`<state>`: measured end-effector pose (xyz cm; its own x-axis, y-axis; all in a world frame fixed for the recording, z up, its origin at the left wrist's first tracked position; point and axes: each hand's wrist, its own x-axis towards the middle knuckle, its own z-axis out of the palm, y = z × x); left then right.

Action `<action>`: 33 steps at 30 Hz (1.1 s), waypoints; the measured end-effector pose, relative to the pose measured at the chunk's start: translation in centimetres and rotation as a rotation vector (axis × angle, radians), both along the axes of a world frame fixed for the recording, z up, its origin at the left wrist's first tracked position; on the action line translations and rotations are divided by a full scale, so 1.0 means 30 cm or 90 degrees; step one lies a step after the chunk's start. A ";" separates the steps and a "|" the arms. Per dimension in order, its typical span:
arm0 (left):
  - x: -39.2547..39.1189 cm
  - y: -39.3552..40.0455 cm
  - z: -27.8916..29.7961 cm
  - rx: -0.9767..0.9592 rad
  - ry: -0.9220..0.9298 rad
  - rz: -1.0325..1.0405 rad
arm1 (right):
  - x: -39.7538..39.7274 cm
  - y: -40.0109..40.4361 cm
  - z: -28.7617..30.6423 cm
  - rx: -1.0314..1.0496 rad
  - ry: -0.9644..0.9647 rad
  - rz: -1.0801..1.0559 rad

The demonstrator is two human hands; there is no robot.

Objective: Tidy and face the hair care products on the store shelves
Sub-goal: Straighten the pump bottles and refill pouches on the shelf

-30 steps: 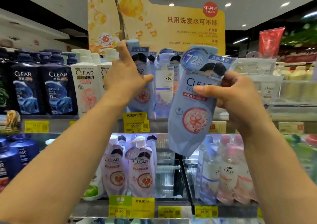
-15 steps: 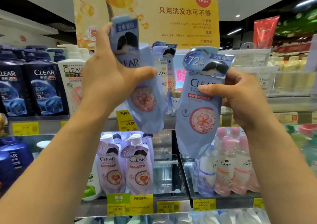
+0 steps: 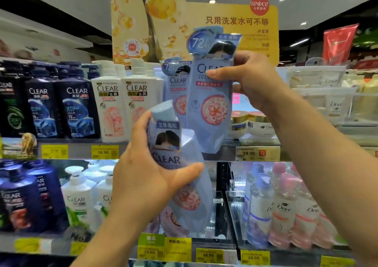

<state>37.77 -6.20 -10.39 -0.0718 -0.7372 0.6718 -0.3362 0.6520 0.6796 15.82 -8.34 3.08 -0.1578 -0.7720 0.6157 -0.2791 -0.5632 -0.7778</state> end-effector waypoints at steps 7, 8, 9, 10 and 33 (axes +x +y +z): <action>-0.021 0.005 -0.093 0.043 -0.039 0.011 | 0.094 -0.219 0.066 0.054 0.045 0.038; -0.022 0.005 -0.101 0.050 -0.038 0.009 | 0.102 -0.245 0.070 0.056 0.048 0.042; -0.023 0.004 -0.109 0.058 -0.040 0.010 | 0.109 -0.267 0.072 0.056 0.050 0.046; -0.023 0.002 -0.117 0.063 -0.044 0.013 | 0.118 -0.287 0.072 0.057 0.054 0.051; -0.035 -0.073 -0.127 0.088 -0.044 0.042 | 0.135 -0.369 0.101 0.010 0.638 -0.356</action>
<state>36.71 -8.39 -14.21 -0.0629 -0.8271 0.5585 -0.4242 0.5287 0.7352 19.89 -19.41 6.09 0.0743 -0.7574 0.6488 -0.9851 -0.1569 -0.0703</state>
